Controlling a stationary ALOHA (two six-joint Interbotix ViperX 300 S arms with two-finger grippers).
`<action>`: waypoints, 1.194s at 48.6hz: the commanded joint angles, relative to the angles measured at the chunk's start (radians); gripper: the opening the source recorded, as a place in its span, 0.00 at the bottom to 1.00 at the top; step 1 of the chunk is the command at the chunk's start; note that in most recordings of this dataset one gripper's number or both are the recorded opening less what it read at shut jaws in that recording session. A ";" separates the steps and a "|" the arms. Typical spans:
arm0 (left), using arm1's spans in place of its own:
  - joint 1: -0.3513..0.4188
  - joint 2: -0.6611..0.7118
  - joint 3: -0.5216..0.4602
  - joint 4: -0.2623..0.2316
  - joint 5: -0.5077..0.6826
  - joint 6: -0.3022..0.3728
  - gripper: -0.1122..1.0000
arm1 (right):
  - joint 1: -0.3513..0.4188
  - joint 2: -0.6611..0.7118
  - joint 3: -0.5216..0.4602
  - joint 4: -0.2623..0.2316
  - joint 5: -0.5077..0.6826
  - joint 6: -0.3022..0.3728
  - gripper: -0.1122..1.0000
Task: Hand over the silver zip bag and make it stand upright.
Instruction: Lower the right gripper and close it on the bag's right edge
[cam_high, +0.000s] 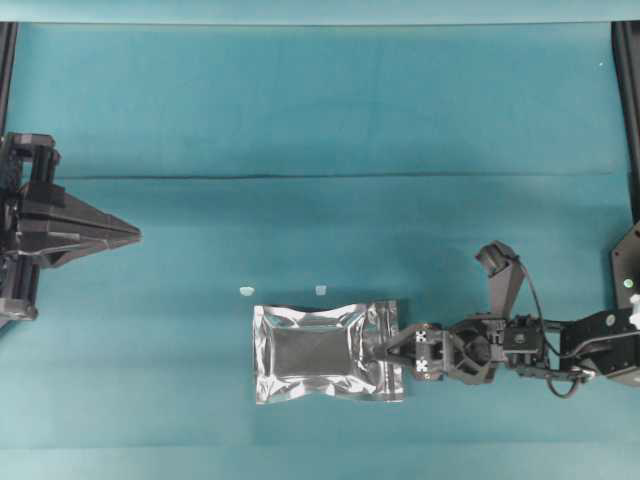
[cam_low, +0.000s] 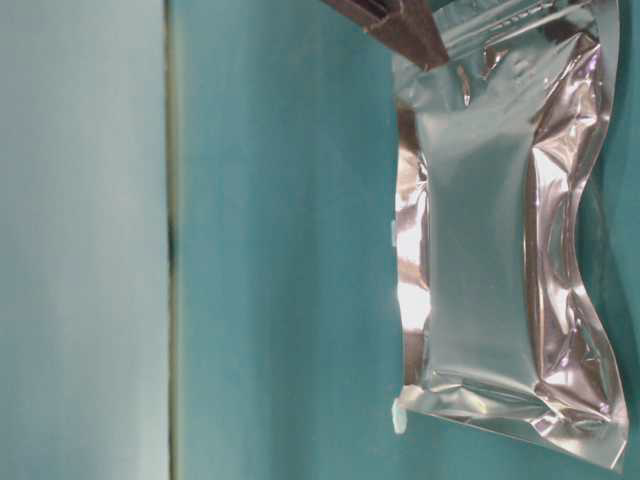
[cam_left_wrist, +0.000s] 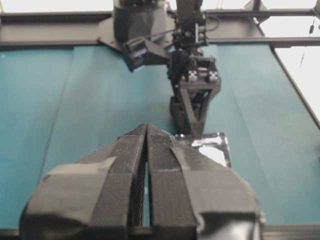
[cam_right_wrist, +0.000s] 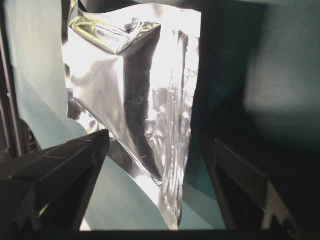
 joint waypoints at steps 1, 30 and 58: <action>0.002 0.003 -0.018 0.002 -0.006 0.000 0.10 | -0.017 0.009 -0.018 0.002 -0.009 0.003 0.92; 0.005 0.006 -0.015 0.002 -0.005 0.000 0.10 | -0.051 0.021 -0.025 0.002 0.012 -0.002 0.90; 0.012 0.006 -0.015 0.002 -0.005 0.000 0.10 | -0.091 0.054 -0.086 0.002 0.052 -0.034 0.81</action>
